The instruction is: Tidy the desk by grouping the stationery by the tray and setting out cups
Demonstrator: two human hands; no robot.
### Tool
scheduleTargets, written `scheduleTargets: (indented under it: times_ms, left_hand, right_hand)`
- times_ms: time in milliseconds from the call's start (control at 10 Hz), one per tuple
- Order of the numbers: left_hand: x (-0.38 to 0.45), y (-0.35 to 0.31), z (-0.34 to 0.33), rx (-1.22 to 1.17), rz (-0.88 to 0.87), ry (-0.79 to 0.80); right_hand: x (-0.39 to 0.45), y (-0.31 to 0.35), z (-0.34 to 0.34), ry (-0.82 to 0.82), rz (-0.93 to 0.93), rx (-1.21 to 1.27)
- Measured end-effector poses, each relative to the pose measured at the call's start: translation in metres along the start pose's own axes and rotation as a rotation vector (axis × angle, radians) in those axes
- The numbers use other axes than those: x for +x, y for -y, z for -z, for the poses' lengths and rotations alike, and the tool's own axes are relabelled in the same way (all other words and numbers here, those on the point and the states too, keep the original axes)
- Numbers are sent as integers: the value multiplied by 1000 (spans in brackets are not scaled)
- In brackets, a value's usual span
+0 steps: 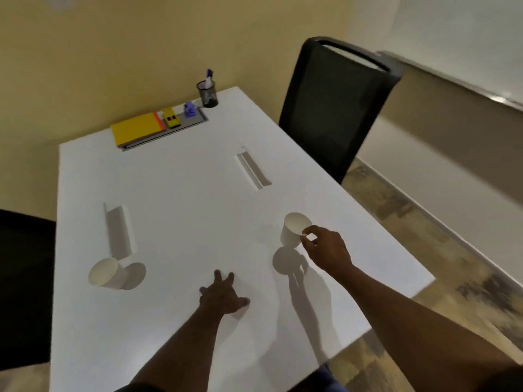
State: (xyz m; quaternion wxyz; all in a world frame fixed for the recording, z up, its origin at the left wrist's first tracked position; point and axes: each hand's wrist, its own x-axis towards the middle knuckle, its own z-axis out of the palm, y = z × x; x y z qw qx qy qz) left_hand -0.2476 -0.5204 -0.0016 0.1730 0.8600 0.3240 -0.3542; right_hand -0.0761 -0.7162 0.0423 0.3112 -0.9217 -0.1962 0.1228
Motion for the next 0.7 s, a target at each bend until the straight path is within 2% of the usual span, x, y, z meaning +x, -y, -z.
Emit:
scheduleTargets:
  times_ms: [100, 300, 600, 700]
  left_hand:
    - [20, -24, 11, -54, 136, 23]
    - [33, -31, 12, -119, 203, 27]
    - [34, -31, 9, -168, 249, -44]
    - [31, -32, 13, -167, 232, -8]
  right_hand:
    - [67, -2, -9, 19, 29, 10]
    - [143, 3, -26, 95, 137, -26]
    - [178, 15, -33, 180, 250, -249]
    - [156, 8, -32, 74, 270, -326]
